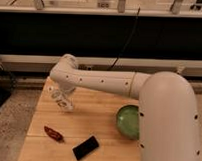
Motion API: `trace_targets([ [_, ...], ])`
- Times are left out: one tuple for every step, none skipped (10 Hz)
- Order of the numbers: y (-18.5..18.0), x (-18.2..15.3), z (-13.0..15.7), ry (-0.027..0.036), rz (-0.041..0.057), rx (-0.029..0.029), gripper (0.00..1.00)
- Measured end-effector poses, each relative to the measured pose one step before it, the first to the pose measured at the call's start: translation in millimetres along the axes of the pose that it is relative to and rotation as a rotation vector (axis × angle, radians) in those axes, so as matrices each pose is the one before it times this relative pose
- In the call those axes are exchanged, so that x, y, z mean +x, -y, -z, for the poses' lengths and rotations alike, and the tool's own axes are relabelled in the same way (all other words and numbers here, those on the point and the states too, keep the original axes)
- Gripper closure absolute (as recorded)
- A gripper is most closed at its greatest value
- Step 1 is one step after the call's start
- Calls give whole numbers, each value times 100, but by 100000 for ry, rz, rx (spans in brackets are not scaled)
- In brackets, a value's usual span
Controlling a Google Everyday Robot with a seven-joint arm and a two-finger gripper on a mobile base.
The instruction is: Knock the bottle over
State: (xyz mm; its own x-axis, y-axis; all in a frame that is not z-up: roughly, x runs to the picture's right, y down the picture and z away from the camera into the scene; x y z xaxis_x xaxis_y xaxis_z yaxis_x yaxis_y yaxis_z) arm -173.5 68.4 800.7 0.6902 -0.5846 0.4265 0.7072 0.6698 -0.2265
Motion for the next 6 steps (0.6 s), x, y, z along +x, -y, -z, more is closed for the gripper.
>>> trace_targets([
  [236, -73, -121, 116, 662, 466, 99],
  [455, -346, 8, 1017, 863, 380, 99],
  [240, -97, -15, 797, 403, 247, 99],
  [282, 172, 49, 412, 328, 418, 99],
  [91, -210, -65, 517, 611, 129, 99],
  [-101, -115, 21, 619, 458, 269, 99],
])
